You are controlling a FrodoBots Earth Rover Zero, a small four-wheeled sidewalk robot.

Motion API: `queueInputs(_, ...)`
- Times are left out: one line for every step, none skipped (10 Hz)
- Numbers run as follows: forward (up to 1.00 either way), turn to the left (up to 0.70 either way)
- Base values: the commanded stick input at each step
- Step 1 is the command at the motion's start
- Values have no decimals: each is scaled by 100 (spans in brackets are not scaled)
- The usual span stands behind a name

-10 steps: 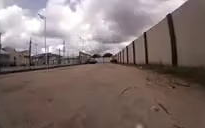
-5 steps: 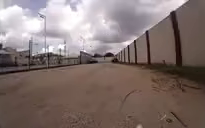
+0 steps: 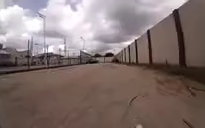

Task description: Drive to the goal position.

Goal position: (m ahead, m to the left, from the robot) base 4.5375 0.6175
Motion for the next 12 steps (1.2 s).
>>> queueInputs(50,-1)
queueInputs(50,-1)
queueInputs(50,-1)
queueInputs(50,-1)
queueInputs(50,-1)
queueInputs(50,-1)
queueInputs(50,-1)
queueInputs(50,-1)
queueInputs(50,-1)
queueInputs(50,-1)
queueInputs(50,-1)
queueInputs(50,-1)
